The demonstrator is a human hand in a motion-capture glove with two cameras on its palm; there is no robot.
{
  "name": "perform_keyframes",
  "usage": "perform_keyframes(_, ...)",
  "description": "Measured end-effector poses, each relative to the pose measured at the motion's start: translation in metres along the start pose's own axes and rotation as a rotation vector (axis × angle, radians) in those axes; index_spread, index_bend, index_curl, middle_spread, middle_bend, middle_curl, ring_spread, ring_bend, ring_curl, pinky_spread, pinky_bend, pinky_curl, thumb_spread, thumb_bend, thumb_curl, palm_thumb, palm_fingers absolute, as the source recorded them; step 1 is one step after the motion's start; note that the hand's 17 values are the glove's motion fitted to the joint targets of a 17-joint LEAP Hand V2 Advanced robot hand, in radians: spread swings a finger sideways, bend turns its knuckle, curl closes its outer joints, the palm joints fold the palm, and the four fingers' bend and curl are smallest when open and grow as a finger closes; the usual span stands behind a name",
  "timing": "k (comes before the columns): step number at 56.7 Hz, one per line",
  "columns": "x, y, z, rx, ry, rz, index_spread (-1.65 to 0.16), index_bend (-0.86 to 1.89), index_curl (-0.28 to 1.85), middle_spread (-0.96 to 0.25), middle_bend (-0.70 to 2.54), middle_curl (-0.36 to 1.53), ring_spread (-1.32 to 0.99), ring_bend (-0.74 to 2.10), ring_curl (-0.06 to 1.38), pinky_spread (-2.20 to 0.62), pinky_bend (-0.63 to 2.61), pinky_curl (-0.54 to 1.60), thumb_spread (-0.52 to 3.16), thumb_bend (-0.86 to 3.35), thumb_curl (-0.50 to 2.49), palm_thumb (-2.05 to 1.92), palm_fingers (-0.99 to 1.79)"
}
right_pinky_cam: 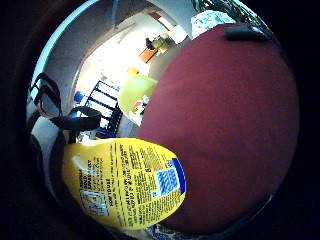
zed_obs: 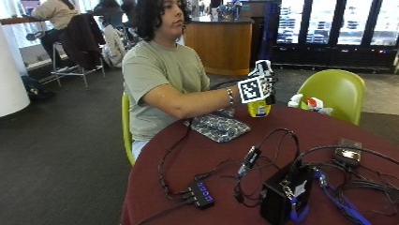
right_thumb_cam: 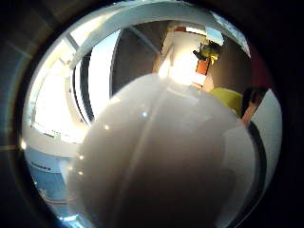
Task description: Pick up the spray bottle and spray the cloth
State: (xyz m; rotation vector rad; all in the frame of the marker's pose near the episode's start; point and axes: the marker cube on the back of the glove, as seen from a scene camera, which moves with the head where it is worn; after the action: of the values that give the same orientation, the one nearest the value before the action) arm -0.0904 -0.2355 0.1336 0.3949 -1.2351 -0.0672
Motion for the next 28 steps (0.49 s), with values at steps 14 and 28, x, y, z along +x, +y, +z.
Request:
perform_keyframes(14,-0.010,0.014,-0.026,-0.267,0.185,0.104,-0.28,0.13,0.50,-0.15,0.44,0.47,-0.19,0.55,0.44,-0.25,0.48,0.39,0.52,-0.05,0.73,0.82,1.16)
perform_keyframes(28,-0.044,0.030,-0.121,-0.383,0.967,0.161,-0.36,0.09,0.34,-0.05,0.25,0.39,-0.11,0.35,0.38,0.10,0.42,0.38,0.81,-0.06,0.52,0.52,0.39)
